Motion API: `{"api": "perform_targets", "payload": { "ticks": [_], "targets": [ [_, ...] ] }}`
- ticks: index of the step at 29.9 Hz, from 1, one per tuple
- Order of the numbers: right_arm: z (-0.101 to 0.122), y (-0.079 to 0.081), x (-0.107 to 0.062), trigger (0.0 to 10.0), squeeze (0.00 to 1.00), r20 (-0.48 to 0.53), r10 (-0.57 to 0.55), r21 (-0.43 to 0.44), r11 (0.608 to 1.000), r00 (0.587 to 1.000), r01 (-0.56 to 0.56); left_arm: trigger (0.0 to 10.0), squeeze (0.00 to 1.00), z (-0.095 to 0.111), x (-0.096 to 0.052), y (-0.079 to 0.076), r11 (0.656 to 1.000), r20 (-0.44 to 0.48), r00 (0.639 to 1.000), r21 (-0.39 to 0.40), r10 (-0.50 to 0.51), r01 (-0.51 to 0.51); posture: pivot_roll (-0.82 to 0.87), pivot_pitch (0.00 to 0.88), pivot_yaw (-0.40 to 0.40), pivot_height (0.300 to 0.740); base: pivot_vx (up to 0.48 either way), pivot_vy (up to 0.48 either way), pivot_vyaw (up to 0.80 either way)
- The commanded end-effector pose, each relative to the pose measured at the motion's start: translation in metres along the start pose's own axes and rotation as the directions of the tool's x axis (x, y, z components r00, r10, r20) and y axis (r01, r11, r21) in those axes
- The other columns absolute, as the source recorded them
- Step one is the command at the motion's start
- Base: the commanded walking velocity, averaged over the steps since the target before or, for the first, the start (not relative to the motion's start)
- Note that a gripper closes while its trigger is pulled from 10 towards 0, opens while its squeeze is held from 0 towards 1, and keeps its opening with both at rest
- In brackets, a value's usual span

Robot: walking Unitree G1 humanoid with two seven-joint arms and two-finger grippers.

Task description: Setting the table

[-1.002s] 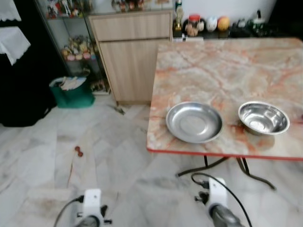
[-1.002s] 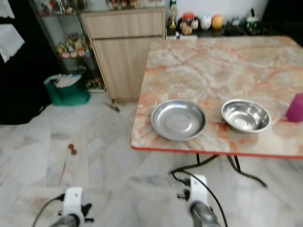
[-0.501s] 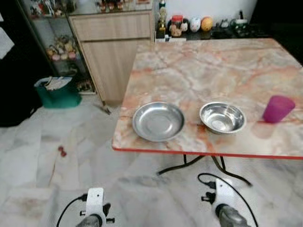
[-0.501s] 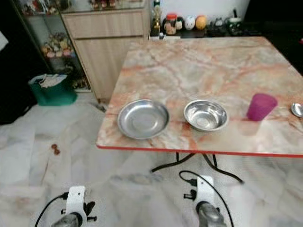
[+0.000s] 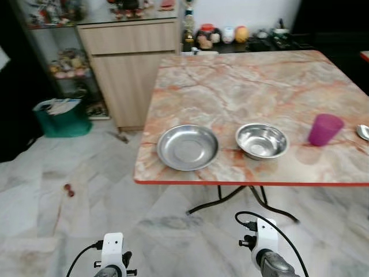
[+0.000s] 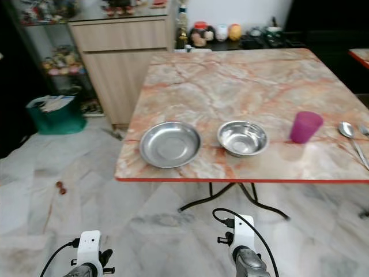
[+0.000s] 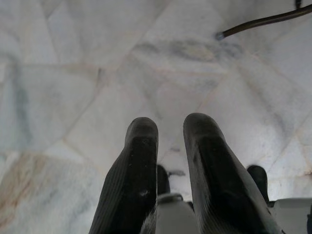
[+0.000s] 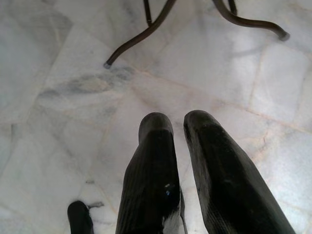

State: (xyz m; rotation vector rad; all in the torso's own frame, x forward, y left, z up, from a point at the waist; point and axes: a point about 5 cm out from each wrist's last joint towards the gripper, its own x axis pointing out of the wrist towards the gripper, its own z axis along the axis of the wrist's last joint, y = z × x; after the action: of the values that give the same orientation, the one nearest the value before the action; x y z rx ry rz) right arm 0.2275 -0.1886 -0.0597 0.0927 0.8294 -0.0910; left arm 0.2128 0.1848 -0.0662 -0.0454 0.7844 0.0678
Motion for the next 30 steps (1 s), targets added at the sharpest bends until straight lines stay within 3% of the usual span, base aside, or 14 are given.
{"api": "perform_targets", "payload": {
  "ticks": [1, 8, 16, 25, 29, 30],
  "targets": [
    [-0.003, 0.001, 0.000, 10.0, 0.00, -0.013, 0.004, 0.000, 1.000, 1.000, -0.004, 10.0, 0.00, 0.001, 0.000, 0.002, 1.000, 0.006, 1.000, -0.001, 0.010, -0.010, -0.06, 0.000, 0.043, 0.740, 0.000, 0.000, -0.66],
    [-0.002, 0.002, 0.000, 10.0, 0.00, -0.014, 0.005, -0.002, 1.000, 1.000, -0.005, 10.0, 0.00, 0.001, 0.000, 0.004, 1.000, 0.005, 1.000, 0.007, 0.016, -0.016, -0.06, 0.000, 0.043, 0.740, 0.000, 0.000, -0.65],
    [-0.001, 0.002, 0.000, 10.0, 0.00, 0.004, 0.004, 0.015, 1.000, 1.000, -0.004, 10.0, 0.00, 0.000, -0.001, 0.005, 1.000, 0.003, 1.000, 0.016, 0.019, -0.019, -0.05, 0.000, 0.044, 0.740, 0.000, -0.239, 0.00],
    [-0.002, 0.002, 0.000, 10.0, 0.00, 0.000, 0.003, 0.008, 1.000, 1.000, -0.003, 10.0, 0.00, 0.000, -0.001, 0.004, 1.000, 0.010, 1.000, 0.010, 0.020, -0.021, -0.05, 0.000, 0.044, 0.740, 0.000, 0.000, 0.00],
    [-0.002, 0.002, 0.000, 10.0, 0.00, 0.001, 0.003, 0.010, 1.000, 1.000, -0.003, 10.0, 0.00, 0.004, -0.001, 0.009, 0.999, 0.049, 0.997, -0.001, 0.054, -0.054, -0.05, 0.000, 0.045, 0.740, 0.000, 0.000, 0.00],
    [-0.002, 0.002, 0.000, 10.0, 0.00, 0.000, 0.002, 0.010, 1.000, 1.000, -0.002, 10.0, 0.00, 0.010, -0.002, 0.018, 0.993, 0.095, 0.989, -0.004, 0.114, -0.114, -0.05, 0.000, 0.048, 0.740, 0.000, 0.000, 0.00]
  ]
}}
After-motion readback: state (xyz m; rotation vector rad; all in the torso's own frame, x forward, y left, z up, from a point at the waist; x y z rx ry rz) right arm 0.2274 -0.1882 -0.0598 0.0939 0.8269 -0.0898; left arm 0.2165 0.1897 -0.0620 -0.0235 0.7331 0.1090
